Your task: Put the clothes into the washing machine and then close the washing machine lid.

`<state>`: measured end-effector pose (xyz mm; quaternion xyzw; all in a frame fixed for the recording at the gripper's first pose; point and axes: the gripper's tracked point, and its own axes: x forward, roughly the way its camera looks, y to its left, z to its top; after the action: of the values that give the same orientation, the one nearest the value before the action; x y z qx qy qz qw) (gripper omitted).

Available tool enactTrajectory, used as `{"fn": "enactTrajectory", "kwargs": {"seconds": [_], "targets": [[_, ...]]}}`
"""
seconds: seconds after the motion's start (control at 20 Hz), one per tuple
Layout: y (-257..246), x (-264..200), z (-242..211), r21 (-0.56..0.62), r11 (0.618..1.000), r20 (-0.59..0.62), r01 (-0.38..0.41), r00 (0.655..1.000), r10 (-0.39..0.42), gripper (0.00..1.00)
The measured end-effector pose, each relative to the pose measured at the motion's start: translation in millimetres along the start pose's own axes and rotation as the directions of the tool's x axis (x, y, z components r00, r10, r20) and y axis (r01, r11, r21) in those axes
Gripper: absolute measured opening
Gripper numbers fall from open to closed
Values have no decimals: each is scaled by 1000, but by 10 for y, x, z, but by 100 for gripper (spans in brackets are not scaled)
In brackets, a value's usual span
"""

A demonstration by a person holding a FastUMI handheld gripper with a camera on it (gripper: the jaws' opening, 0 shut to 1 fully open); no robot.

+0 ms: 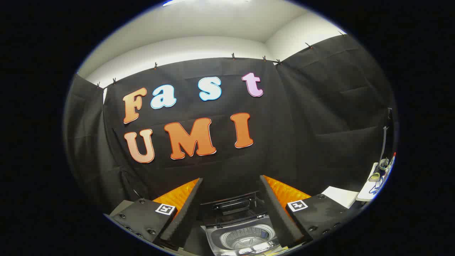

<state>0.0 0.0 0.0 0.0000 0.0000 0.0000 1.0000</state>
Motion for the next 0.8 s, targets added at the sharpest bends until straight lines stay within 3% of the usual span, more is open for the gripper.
{"fn": "enactTrajectory", "kwargs": {"seconds": [0.15,0.8], "targets": [[-60,46,-16,-32,999,-6,8,1000,-8,99],[-239,197,12,23,998,-4,55,998,-55,99]]}}
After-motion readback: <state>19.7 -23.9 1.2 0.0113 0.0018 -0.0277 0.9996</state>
